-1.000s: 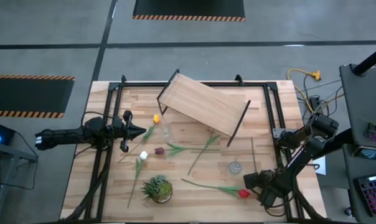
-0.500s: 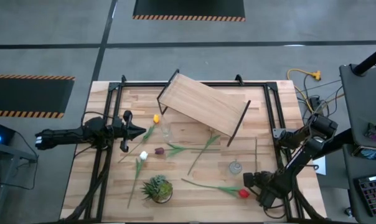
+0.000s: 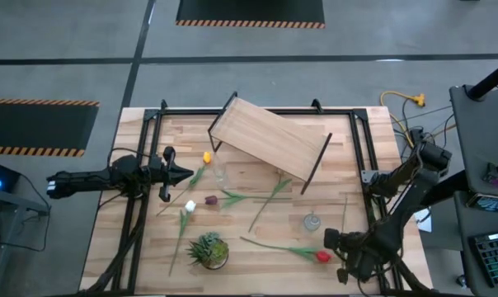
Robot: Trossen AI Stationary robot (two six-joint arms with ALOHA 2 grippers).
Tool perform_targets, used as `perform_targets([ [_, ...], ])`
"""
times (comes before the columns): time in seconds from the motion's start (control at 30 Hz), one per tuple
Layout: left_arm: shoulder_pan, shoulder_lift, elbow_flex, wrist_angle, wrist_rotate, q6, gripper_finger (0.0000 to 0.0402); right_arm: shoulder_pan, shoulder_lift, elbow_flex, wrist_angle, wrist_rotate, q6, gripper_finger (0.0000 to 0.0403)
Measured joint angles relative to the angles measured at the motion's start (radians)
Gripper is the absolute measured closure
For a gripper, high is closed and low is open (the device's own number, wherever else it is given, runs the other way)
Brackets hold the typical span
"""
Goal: Pick and place flowers into a vace then onto a shelf
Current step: Put the black tulip into the right transparent vase
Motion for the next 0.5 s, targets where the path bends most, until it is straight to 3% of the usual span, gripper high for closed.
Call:
perform_targets([
  [0.33, 0.0, 0.0, 0.0, 0.0, 0.0, 0.0, 0.0402, 0.0, -0.243, 0.057, 0.009, 0.002, 0.164, 0.039],
  [0.5, 0.0, 0.0, 0.0, 0.0, 0.0, 0.0, 0.0402, 0.0, -0.366, 0.048, 0.065, 0.056, 0.286, 0.039],
])
